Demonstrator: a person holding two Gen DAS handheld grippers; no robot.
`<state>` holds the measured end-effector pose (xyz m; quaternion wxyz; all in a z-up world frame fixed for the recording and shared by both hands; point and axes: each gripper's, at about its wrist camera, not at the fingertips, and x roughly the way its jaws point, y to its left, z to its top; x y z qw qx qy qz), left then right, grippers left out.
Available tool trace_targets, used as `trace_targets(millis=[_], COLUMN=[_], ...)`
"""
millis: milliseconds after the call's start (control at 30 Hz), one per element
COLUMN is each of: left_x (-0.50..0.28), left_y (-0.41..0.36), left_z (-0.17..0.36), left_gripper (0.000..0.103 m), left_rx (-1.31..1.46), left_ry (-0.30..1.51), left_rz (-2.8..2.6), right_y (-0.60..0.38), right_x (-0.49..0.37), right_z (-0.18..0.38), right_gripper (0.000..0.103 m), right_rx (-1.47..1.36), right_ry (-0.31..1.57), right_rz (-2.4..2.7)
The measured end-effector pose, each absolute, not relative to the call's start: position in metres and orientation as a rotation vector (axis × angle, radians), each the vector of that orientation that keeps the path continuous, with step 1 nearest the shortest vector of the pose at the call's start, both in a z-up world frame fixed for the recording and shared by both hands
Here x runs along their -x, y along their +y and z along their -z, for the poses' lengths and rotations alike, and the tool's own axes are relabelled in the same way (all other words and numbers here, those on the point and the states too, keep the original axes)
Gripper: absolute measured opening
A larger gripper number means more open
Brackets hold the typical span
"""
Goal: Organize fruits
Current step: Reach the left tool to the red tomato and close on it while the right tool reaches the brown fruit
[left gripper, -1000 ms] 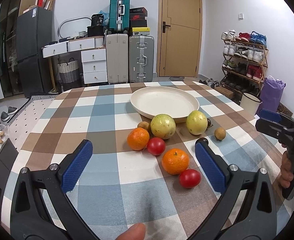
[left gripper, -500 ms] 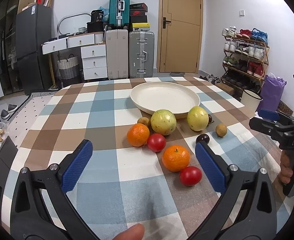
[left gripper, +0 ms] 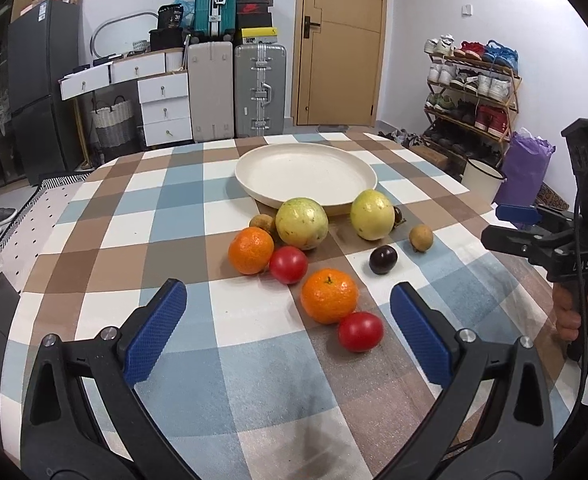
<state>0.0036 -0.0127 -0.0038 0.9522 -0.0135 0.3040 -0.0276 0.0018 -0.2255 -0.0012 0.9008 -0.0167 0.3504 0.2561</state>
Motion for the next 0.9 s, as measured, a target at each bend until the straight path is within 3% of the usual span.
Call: trace_targets(millis=[733,800,867,900], left_x=[-0.028,-0.029,-0.029,-0.029], left_y=[-0.044,-0.048,-0.051,-0.052], left_z=[0.03,0.033,0.035,0.036], left_gripper=[0.101,0.097,0.097,0.095], left_rx=[0.009,0.003,0.001,0.002], left_ry=[0.8,0.823,0.835,0.838], left_rz=[0.132,0.149,0.163,0.164], right_y=[-0.201,-0.199,-0.198,-0.198], right_x=[-0.033,-0.038,-0.044,-0.048], right_z=[0.021,0.026,0.031,0.034], right_gripper=[0.102,0.098,0.084,0.083], right_rx=[0.063,0.073,0.07,0.071], right_ry=[0.883,0.903,0.926,0.936], right_rz=[-0.603,-0.589,-0.584,-0.576])
